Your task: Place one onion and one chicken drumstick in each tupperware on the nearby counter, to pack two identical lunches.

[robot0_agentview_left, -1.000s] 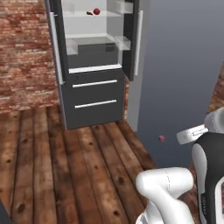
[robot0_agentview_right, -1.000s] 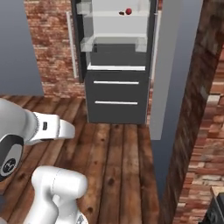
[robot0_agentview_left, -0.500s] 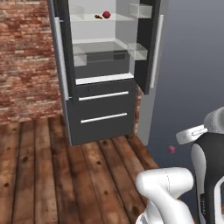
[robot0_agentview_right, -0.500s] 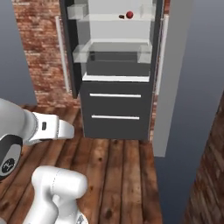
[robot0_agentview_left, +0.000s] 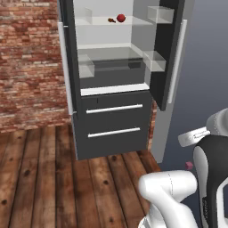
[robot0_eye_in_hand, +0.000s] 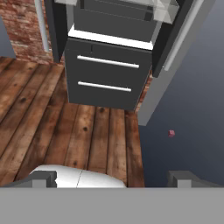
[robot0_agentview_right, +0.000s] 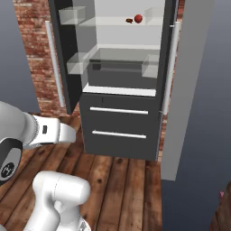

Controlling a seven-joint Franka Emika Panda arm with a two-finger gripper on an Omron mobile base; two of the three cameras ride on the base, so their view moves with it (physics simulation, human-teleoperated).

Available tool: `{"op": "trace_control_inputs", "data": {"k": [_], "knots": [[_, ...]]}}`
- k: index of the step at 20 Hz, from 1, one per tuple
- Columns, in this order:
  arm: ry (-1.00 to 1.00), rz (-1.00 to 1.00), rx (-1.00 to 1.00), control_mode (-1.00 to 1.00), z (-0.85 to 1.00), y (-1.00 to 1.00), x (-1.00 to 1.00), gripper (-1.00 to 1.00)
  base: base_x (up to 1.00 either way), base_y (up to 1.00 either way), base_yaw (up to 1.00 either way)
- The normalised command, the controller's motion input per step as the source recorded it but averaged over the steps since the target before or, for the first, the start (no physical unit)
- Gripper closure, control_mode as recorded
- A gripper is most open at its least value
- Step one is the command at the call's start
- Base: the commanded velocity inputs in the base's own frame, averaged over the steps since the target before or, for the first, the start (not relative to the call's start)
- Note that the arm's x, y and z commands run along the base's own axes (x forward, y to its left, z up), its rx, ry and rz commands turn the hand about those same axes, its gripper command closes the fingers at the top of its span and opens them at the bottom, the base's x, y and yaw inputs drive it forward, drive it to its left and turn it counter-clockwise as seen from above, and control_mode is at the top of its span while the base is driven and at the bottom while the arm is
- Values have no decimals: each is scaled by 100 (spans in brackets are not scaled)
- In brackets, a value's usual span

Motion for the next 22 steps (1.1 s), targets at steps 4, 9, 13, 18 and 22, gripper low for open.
{"op": "trace_control_inputs", "data": {"k": [4,9,13,18,22], "knots": [[0,0,0,100,0,0,0,-100,22,-53,13],[0,0,0,100,0,0,0,-100,38,2,0],[0,0,0,100,0,0,0,-100,77,19,-1],[0,0,0,100,0,0,0,-100,90,3,-3],[0,0,0,100,0,0,0,-100,89,0,-3]]}}
